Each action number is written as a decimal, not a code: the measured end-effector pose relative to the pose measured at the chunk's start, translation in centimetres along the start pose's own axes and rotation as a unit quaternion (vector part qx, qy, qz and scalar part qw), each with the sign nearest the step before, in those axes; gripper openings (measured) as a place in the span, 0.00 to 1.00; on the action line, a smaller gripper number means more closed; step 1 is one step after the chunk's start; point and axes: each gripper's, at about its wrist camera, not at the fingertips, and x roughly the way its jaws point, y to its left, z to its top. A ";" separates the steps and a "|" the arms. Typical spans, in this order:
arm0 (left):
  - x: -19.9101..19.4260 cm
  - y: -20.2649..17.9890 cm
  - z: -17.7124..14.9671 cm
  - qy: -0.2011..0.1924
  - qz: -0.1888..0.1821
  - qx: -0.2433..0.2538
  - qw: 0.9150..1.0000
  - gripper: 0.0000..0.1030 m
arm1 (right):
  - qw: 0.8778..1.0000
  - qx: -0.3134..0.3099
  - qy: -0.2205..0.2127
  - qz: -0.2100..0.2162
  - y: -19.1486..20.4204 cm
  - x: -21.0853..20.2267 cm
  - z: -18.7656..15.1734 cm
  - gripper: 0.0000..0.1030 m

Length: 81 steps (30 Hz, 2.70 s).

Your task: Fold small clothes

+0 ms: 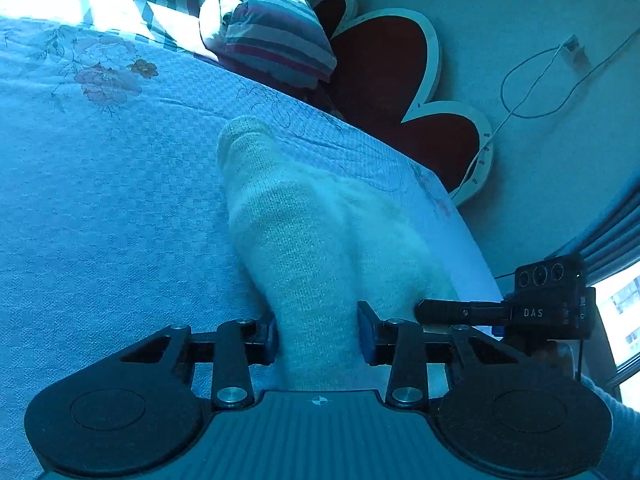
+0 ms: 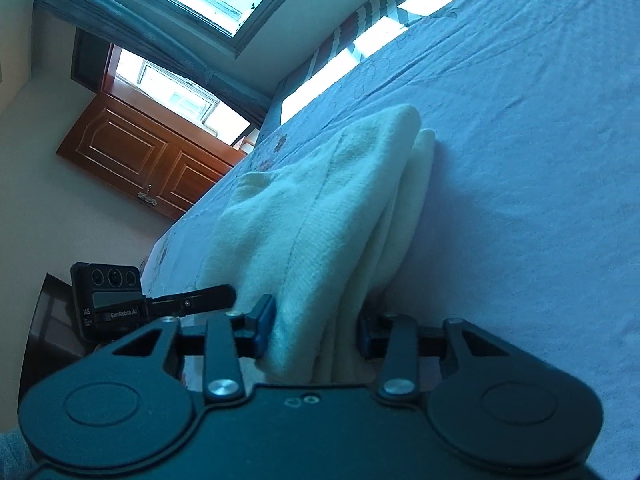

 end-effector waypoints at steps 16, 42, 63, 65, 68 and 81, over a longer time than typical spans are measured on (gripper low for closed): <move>-19.1 -11.6 0.2 -0.144 -0.046 0.119 0.981 0.29 | 0.977 -0.164 -0.135 0.008 18.5 -11.9 -4.2 0.26; -14.9 -1.5 -3.3 -0.083 0.012 0.036 0.996 0.30 | 0.991 -0.115 -0.064 0.005 15.1 -3.3 -4.9 0.26; -11.6 3.6 -8.1 0.033 -0.017 -0.068 0.997 0.52 | 1.000 0.003 0.027 -0.004 3.8 -0.2 -8.2 0.59; -10.9 3.9 -8.1 0.037 -0.032 -0.104 0.993 0.52 | 0.999 0.040 0.033 0.014 3.5 0.2 -8.8 0.52; -10.1 4.1 -8.3 0.060 -0.042 -0.150 0.986 0.26 | 0.995 0.085 0.060 -0.006 3.8 1.5 -9.5 0.14; -14.6 -2.2 -7.7 -0.045 0.168 -0.001 0.985 0.80 | 0.991 0.001 -0.042 -0.125 8.9 -4.0 -11.9 0.30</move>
